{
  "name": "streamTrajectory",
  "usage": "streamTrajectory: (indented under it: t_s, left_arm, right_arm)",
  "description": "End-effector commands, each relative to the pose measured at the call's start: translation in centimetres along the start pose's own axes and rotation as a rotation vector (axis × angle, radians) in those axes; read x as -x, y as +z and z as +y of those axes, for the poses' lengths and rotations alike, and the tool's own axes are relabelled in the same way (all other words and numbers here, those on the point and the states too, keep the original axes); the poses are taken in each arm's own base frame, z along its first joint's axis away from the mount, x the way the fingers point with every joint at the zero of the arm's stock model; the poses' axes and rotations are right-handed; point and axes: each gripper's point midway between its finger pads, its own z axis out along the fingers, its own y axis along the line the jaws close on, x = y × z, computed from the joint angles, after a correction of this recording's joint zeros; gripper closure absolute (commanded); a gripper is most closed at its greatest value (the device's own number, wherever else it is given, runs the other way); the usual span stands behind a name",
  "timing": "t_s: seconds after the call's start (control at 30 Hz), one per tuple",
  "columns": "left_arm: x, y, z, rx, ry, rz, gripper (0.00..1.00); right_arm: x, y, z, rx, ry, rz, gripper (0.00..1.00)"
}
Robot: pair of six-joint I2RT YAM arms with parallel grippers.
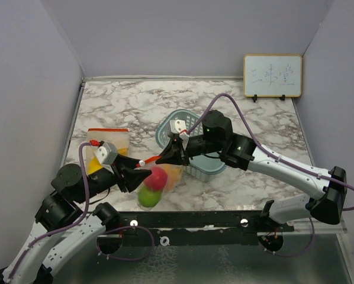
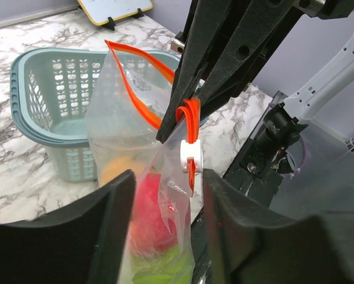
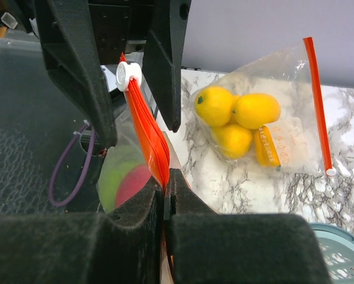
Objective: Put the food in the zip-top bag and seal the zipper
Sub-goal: Pick up the zipper food storage bag at the center of the board.
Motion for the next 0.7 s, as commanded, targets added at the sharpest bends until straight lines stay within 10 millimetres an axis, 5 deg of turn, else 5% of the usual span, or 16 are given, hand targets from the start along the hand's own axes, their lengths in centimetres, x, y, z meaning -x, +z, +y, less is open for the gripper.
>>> streamTrajectory:
  t_s: [0.0,0.17,0.33,0.4,0.43,0.47,0.67]
  left_arm:
    - [1.5,-0.1,-0.6,-0.027,0.019,-0.067,0.60]
    - [1.4,0.0,-0.1,0.001,0.015,-0.069,0.97]
    - [1.8,-0.2,0.6,0.048,0.008,-0.089,1.00]
    - [2.1,-0.4,1.0,0.075,0.001,-0.099,1.00]
    - [2.1,-0.4,1.3,0.089,-0.001,-0.096,1.00]
    - [2.0,-0.4,1.4,0.095,-0.002,-0.089,1.00]
    - [0.9,0.2,0.7,0.040,-0.005,-0.047,1.00]
  right_arm:
    - [2.2,-0.2,-0.3,-0.013,-0.037,-0.053,0.98]
    - [2.2,-0.1,-0.2,-0.010,-0.032,-0.056,0.98]
    - [2.1,-0.2,-0.1,-0.007,-0.035,-0.052,0.98]
    - [2.2,-0.4,-0.6,-0.036,-0.043,-0.048,0.78]
    - [2.3,-0.5,-0.8,-0.050,-0.052,-0.048,0.28]
    - [2.6,-0.6,-0.9,-0.054,-0.063,-0.052,0.03]
    - [5.3,-0.6,0.7,0.048,-0.117,-0.115,0.01]
